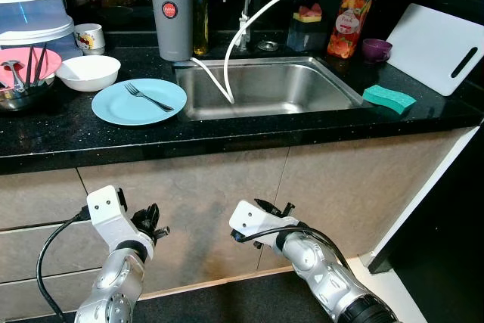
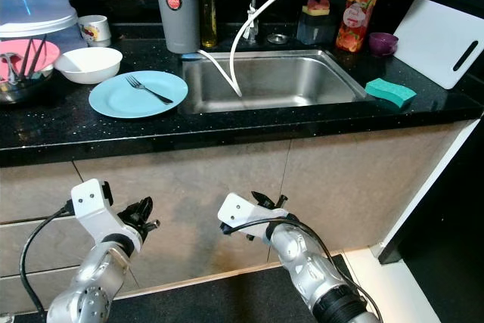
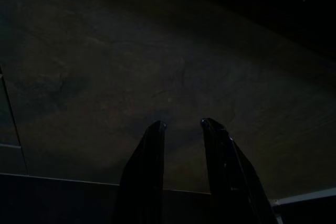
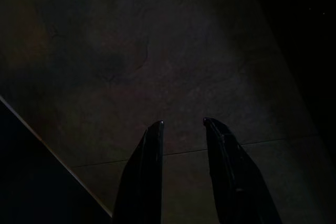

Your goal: Kitchen organization

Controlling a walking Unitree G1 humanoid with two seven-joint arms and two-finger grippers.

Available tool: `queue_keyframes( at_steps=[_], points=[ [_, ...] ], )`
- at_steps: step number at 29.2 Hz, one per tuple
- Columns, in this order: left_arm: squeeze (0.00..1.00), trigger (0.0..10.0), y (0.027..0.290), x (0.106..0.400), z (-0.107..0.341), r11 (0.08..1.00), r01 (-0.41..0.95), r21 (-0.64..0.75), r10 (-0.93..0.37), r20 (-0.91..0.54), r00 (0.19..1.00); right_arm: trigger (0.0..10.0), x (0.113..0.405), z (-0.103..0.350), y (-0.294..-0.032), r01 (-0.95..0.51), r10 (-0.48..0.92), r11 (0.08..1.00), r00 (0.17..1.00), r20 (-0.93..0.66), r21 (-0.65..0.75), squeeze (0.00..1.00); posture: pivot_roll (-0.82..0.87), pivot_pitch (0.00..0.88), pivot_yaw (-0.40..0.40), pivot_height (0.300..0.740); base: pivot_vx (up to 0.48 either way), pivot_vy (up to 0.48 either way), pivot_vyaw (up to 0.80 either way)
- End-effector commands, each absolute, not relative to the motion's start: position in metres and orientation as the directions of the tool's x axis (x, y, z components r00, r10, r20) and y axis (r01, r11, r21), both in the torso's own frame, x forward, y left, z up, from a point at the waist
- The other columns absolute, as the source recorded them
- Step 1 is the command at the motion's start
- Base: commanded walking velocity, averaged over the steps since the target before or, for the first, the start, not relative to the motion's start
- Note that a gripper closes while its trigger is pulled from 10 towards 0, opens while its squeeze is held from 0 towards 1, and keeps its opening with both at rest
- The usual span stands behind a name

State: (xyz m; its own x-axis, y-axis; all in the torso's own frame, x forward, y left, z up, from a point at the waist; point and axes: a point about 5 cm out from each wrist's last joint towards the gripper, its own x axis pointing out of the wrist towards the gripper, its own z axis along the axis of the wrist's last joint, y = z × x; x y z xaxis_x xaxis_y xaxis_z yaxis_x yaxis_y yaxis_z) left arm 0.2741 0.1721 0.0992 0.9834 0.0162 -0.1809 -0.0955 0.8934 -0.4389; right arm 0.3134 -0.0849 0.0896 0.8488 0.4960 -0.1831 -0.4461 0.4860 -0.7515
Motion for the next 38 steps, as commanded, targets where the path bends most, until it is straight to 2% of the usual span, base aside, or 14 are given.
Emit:
queue_keyframes(
  at_steps=[1, 38],
  points=[
    [0.00, 10.0, 0.1701, 0.2732, 0.0971, 0.889, -0.096, -0.448, 0.009, -0.193, 0.981, 10.0, 0.3132, 0.0885, -0.0874, -0.448, 0.489, 0.492, 0.851, -0.190, -0.746, 0.00, -0.13, 0.027, -0.024, 0.740, 0.000, 0.000, 0.00],
    [0.00, 10.0, 0.1703, 0.2727, 0.0961, 0.891, -0.094, -0.444, 0.007, -0.195, 0.981, 10.0, 0.3122, 0.0873, -0.0869, -0.449, 0.489, 0.490, 0.851, -0.190, -0.747, 0.00, -0.13, 0.017, -0.023, 0.740, 0.000, 0.000, 0.00]
  ],
)
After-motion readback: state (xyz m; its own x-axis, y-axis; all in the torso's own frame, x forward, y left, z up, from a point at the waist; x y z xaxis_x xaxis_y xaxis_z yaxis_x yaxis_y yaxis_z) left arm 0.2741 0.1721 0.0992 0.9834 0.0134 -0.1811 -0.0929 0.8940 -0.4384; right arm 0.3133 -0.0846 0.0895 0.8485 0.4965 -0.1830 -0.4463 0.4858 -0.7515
